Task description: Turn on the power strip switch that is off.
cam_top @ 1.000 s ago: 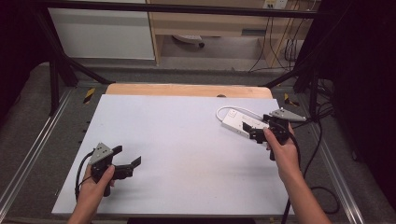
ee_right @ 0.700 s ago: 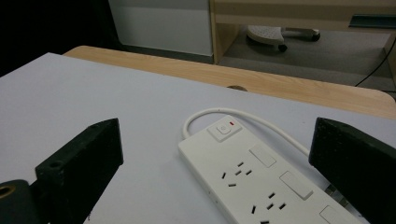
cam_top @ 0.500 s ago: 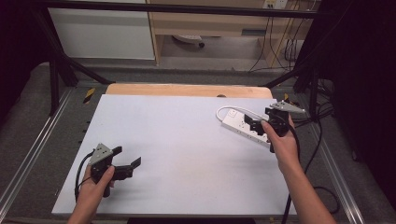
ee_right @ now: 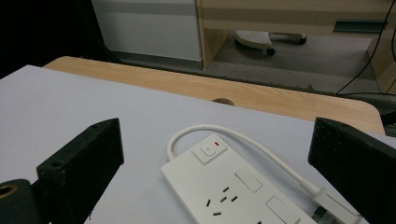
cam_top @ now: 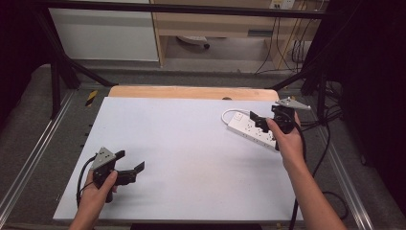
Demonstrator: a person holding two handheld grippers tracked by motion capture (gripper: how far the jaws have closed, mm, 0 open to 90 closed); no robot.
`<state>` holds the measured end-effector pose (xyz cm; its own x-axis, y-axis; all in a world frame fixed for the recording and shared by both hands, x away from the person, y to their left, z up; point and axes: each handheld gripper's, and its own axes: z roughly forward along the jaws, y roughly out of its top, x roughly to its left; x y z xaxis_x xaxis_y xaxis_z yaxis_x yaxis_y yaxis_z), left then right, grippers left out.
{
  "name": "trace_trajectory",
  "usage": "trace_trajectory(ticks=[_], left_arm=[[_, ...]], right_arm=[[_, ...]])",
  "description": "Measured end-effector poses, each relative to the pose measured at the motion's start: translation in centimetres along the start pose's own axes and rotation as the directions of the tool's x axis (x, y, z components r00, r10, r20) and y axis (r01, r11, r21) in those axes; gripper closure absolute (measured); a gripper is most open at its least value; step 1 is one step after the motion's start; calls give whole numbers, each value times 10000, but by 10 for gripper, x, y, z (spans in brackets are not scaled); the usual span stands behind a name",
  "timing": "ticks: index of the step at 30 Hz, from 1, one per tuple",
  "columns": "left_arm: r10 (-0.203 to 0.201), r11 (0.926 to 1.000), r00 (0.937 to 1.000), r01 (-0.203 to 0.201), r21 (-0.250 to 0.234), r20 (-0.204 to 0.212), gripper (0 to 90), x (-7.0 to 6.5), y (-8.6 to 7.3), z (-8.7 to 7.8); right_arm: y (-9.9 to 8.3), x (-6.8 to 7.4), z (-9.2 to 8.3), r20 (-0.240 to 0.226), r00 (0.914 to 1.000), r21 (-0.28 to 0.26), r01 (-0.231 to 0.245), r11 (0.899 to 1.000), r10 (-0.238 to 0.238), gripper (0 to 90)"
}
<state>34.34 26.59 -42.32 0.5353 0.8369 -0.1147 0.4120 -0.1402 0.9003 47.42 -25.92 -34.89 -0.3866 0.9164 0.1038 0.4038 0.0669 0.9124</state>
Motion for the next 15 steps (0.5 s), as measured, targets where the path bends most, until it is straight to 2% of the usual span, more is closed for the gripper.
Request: trace_trajectory(ticks=[15], left_arm=[[60,10000,10000,-60,-32,-77,76,0,0,-1]], right_arm=[[7,-8,19,169,9997,79,-190,9998,189,44]])
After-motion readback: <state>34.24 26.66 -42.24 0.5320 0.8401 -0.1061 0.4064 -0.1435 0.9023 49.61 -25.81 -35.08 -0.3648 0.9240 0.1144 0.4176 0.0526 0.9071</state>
